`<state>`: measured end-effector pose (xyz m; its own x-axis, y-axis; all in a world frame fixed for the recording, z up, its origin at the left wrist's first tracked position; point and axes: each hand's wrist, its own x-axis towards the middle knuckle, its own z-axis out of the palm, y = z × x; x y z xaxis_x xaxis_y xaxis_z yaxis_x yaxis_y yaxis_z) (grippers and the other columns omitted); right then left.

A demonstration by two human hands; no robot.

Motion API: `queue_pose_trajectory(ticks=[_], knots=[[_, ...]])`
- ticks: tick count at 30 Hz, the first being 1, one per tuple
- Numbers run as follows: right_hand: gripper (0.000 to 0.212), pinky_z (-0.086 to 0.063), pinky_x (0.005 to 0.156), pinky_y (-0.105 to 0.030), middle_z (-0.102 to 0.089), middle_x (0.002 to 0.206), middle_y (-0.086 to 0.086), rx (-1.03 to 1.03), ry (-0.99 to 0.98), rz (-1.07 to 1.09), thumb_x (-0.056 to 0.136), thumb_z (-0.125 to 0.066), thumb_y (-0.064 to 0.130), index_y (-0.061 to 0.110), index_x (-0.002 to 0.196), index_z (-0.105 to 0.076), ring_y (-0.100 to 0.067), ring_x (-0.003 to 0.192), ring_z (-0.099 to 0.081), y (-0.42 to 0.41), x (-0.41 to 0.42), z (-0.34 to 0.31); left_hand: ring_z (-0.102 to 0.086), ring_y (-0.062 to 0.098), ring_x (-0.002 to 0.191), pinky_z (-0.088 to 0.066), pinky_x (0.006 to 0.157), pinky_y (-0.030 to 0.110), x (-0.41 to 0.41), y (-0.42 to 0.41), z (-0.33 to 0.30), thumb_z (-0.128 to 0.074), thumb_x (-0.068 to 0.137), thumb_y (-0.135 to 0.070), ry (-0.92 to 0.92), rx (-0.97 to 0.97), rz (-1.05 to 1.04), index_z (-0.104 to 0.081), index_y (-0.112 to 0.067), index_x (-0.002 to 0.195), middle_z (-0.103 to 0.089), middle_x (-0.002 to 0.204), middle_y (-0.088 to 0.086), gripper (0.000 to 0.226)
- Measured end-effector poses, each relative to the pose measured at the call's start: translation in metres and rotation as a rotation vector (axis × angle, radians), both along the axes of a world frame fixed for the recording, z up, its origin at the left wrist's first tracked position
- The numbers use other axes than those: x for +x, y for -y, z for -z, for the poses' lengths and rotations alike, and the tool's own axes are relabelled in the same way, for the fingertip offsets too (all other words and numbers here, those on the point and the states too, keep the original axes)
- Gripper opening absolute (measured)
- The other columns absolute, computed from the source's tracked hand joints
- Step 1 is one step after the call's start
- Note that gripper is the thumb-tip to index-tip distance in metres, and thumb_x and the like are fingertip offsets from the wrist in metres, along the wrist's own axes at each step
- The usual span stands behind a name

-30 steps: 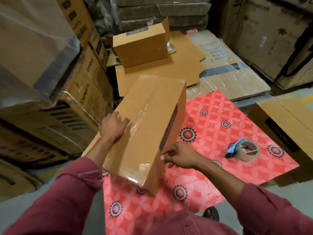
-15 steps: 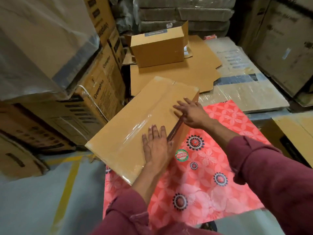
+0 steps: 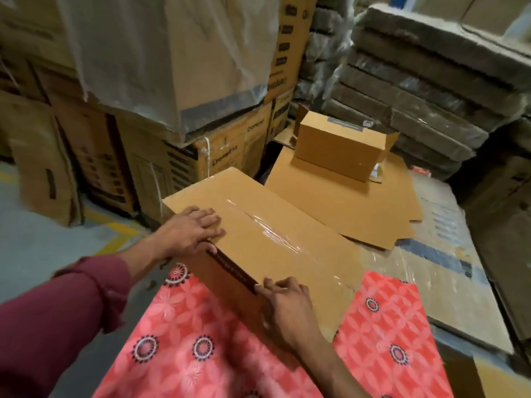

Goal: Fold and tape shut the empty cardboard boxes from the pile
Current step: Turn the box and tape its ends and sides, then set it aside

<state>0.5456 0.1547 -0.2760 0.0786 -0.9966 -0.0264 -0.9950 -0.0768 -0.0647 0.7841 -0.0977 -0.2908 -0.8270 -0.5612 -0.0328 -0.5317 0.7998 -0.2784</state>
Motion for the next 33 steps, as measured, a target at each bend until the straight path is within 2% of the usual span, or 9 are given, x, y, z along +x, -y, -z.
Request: queue_pose_trajectory(ticks=[2,4,7,10,13,16,19,26,33], knots=[[0.059,-0.046,0.088,-0.047,-0.061,0.133,0.009,0.065,0.05,-0.038,0.079,-0.037,0.041,0.037,0.135,-0.056,-0.032,0.109,-0.055,0.009,0.017,-0.006,-0.048,0.03,0.143,-0.038,0.112,0.048,0.001,0.003,0.002,0.003,0.09,-0.084,-0.068,-0.046,-0.149,-0.056,-0.035,0.147,-0.051,0.157,0.005,0.096],[0.051,-0.046,0.091,-0.045,-0.064,0.122,0.01,0.064,0.156,-0.012,0.086,-0.041,0.042,0.038,0.135,-0.055,-0.03,0.105,-0.053,0.021,0.021,-0.008,-0.053,0.032,0.137,-0.041,0.106,0.048,-0.007,-0.005,0.009,-0.036,0.094,-0.076,-0.224,-0.041,-0.302,-0.059,-0.029,0.144,-0.054,0.153,0.01,0.073],[0.045,-0.047,0.098,-0.045,-0.067,0.129,0.017,-0.09,0.344,0.151,0.093,-0.046,0.051,0.04,0.134,-0.061,-0.024,0.114,-0.054,0.04,-0.008,-0.006,-0.054,0.037,0.134,-0.044,0.105,0.053,-0.041,-0.046,0.023,-0.072,0.09,-0.043,-0.669,0.076,-0.577,-0.055,-0.018,0.149,-0.053,0.153,0.015,0.066],[0.055,-0.04,0.11,-0.05,-0.053,0.152,0.009,-0.167,0.275,0.391,0.094,-0.043,0.058,0.039,0.144,-0.056,-0.027,0.139,-0.042,0.05,-0.073,-0.007,-0.03,0.036,0.153,-0.03,0.122,0.048,-0.093,-0.117,0.027,-0.068,0.097,-0.042,-1.151,0.512,-0.838,-0.024,-0.01,0.164,-0.029,0.167,0.02,0.086],[0.054,-0.032,0.115,-0.055,-0.04,0.162,0.0,-0.108,0.168,0.615,0.104,-0.042,0.054,0.031,0.153,-0.045,-0.032,0.151,-0.03,0.045,-0.143,-0.011,-0.014,0.029,0.16,-0.02,0.127,0.041,-0.14,-0.184,0.033,-0.061,0.097,-0.056,-1.327,0.878,-0.98,0.003,-0.017,0.166,-0.01,0.173,0.014,0.103],[0.043,-0.047,0.096,-0.045,-0.064,0.136,-0.017,-0.034,0.304,0.68,0.105,-0.049,0.038,0.011,0.136,-0.06,-0.039,0.127,-0.058,0.026,-0.184,-0.01,-0.022,0.028,0.158,-0.025,0.126,0.047,-0.167,-0.218,0.046,-0.057,0.085,-0.08,-1.421,1.038,-0.958,0.019,-0.042,0.16,-0.008,0.175,0.006,0.113],[0.034,-0.046,0.071,-0.035,-0.076,0.101,-0.013,-0.09,0.402,0.672,0.093,-0.069,0.035,0.009,0.114,-0.074,-0.036,0.095,-0.071,-0.003,-0.188,-0.005,-0.028,0.03,0.155,-0.028,0.124,0.05,-0.178,-0.217,0.048,-0.058,0.071,-0.091,-1.437,1.042,-0.964,0.018,-0.058,0.151,-0.019,0.171,0.01,0.115],[0.06,-0.05,0.074,-0.035,-0.071,0.105,-0.019,-0.164,0.422,0.827,0.078,-0.083,0.052,0.018,0.126,-0.072,-0.035,0.096,-0.07,-0.052,-0.156,0.023,-0.03,0.024,0.153,-0.028,0.124,0.038,-0.159,-0.137,0.029,-0.075,0.092,-0.042,-1.212,1.017,-0.727,-0.015,-0.019,0.163,-0.03,0.166,0.008,0.096],[0.066,-0.047,0.067,-0.035,-0.063,0.093,-0.015,-0.236,0.425,0.94,0.075,-0.082,0.061,0.018,0.125,-0.072,-0.034,0.086,-0.068,-0.082,-0.122,0.034,-0.029,0.017,0.154,-0.029,0.122,0.036,-0.15,-0.121,0.01,-0.074,0.088,-0.054,-0.958,1.122,-0.56,-0.016,-0.027,0.162,-0.027,0.168,0.003,0.098]])
